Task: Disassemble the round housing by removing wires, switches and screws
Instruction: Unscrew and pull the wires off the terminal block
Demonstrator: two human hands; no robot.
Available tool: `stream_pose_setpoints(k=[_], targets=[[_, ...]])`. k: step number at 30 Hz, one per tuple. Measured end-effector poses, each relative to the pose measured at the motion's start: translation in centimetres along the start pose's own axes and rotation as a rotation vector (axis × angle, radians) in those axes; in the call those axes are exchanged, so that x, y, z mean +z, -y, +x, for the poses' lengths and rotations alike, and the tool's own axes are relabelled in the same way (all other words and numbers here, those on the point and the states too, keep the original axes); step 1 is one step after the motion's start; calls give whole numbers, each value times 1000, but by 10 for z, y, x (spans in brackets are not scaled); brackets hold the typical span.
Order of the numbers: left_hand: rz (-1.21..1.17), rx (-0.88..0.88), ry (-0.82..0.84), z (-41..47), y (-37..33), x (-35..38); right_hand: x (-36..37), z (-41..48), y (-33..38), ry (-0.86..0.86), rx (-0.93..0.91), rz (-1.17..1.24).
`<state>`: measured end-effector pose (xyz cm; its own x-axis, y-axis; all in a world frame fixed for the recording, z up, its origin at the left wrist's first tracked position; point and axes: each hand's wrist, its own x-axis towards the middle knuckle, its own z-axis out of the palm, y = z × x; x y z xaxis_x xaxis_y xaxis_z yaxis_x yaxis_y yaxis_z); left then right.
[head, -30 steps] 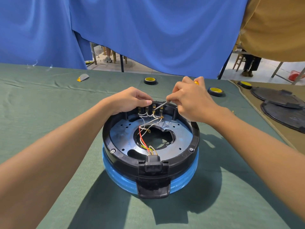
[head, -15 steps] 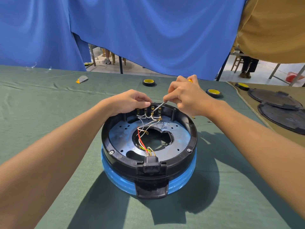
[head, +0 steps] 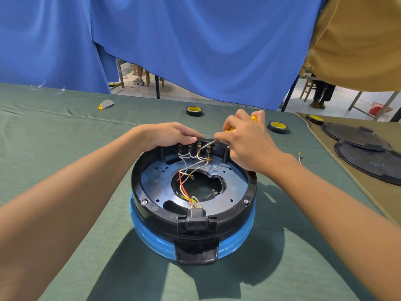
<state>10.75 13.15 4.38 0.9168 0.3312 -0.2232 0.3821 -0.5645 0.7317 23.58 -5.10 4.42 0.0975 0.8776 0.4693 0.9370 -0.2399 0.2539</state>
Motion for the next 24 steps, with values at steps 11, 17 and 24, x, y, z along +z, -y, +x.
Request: stream_pose_setpoints(k=[11,17,24], targets=[[-40,14,-6,0,2,1,-2,-1,-1,-18,-73,34],[-37,32,-4,-3,1,3,-2,-2,4,-27,-23,-19],[-18,62,-29,-3,2,4,-5,0,7,-7,-182,-124]])
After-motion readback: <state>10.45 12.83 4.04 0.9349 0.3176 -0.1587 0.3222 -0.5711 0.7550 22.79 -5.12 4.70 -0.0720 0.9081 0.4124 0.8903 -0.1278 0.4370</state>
